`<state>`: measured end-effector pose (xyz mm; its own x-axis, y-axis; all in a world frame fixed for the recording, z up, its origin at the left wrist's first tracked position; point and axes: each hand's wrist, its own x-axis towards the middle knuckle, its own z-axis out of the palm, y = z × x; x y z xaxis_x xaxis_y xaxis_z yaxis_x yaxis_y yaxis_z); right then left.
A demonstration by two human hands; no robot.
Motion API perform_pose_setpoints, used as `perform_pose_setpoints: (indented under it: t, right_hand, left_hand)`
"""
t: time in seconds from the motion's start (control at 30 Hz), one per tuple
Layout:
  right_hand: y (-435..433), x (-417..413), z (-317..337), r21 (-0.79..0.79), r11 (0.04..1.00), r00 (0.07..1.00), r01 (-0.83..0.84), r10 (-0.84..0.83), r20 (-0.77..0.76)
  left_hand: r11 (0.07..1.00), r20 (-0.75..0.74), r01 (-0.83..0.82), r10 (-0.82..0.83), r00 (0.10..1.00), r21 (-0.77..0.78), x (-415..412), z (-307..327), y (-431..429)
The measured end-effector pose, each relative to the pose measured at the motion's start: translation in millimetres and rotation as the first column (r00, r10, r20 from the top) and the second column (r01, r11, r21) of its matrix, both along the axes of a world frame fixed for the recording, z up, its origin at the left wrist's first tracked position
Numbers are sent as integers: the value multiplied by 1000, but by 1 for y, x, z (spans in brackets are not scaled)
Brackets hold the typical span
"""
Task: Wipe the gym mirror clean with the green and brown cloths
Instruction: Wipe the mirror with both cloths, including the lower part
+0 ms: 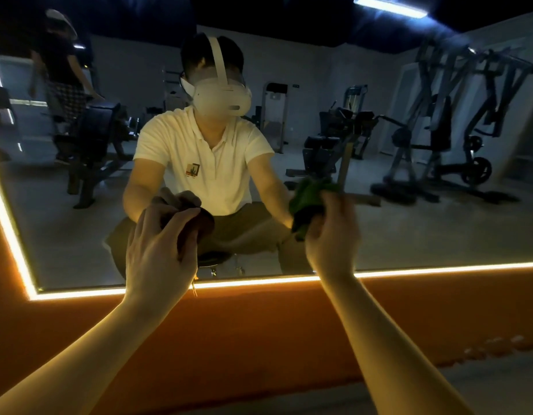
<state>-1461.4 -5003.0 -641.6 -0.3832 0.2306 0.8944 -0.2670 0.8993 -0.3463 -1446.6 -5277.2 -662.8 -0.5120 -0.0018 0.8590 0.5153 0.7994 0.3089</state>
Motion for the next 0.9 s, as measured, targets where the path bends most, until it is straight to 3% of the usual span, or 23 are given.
perform_pose_setpoints:
  t: [0.07, 0.13, 0.23, 0.33, 0.4, 0.47, 0.53, 0.6, 0.67, 0.77, 0.83, 0.9]
  right_hand:
    - [5, -4, 9, -137, 985, 994, 105, -110, -27]
    - [-19, -3, 5, -129, 989, 997, 72, -76, -27]
    - [-70, 0, -23, 217, 966, 990, -142, 134, 52]
    - [-89, 2, -47, 570, 714, 913, -406, 304, 271]
    - [-76, 3, -36, 637, 657, 915, -403, 276, 295]
    - [-54, 4, -12, 569, 792, 974, -220, 144, 176]
    - [-26, 4, 24, 247, 969, 1000, -4, -3, 26]
    - [-15, 1, 48, -69, 996, 997, 48, -52, -55]
    - [-34, -1, 45, -89, 992, 994, 86, -92, -59]
    - [-86, -1, -15, 321, 946, 996, -45, 65, -54]
    - [-100, 0, -63, 668, 710, 967, -222, 248, 58]
    - [-90, -2, -83, 816, 492, 938, -304, 303, 166]
  left_hand:
    - [1000, -13, 2, -2, 1000, -1, 1, -1, 1]
    - [1000, -22, -2, 2, 1000, -3, 1, -1, 2]
    - [1000, -30, -6, 6, 1000, 13, 0, -3, 1]
    - [999, -17, 13, -12, 1000, 41, 1, -6, 3]
    - [998, -8, 7, -6, 1000, 54, 1, -6, 5]
    - [998, 6, -4, 4, 1000, 62, 1, -5, 7]
    - [997, 19, -6, 4, 1000, 76, 2, -3, 7]
    - [996, 25, -1, -1, 1000, 91, 5, 0, 6]
    - [995, 9, -5, 4, 1000, 96, 7, 3, 4]
    - [991, -4, -39, 40, 999, 126, 10, 6, -3]
    - [980, 27, -58, 54, 998, 192, 12, 8, -9]
    - [966, 60, -72, 58, 996, 249, 13, 9, -15]
